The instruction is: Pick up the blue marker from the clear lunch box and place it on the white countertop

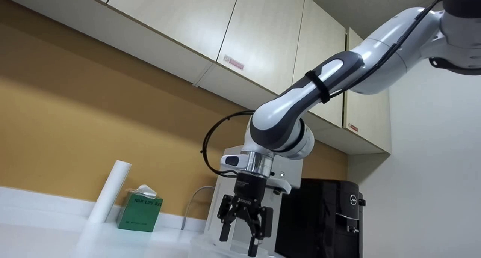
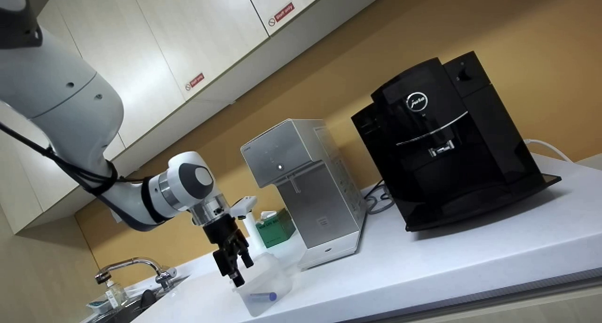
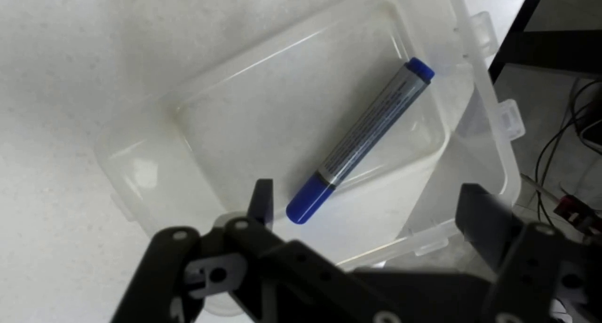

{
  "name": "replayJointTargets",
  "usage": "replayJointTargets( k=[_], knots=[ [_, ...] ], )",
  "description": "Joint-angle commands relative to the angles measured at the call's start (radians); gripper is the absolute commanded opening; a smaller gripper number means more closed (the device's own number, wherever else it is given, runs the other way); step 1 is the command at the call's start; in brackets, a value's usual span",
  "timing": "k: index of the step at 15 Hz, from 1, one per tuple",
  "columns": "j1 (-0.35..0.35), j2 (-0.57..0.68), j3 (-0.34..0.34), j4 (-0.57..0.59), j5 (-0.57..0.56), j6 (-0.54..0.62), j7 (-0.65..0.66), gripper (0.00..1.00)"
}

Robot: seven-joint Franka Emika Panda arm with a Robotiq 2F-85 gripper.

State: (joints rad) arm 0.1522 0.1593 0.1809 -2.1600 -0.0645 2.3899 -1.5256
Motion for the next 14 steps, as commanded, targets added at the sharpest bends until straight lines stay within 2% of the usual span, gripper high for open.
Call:
replayJointTargets(
  k=[1,5,14],
  knots=[
    [-0.009,0.029,0.005,0.015,-0.023,0.041,-0.007,1.0],
    [-0.016,0.047,0.006,0.021,-0.031,0.078,-0.01,1.0],
    [-0.006,0.056,-0.002,0.029,-0.099,0.035,0.035,1.0]
  ],
)
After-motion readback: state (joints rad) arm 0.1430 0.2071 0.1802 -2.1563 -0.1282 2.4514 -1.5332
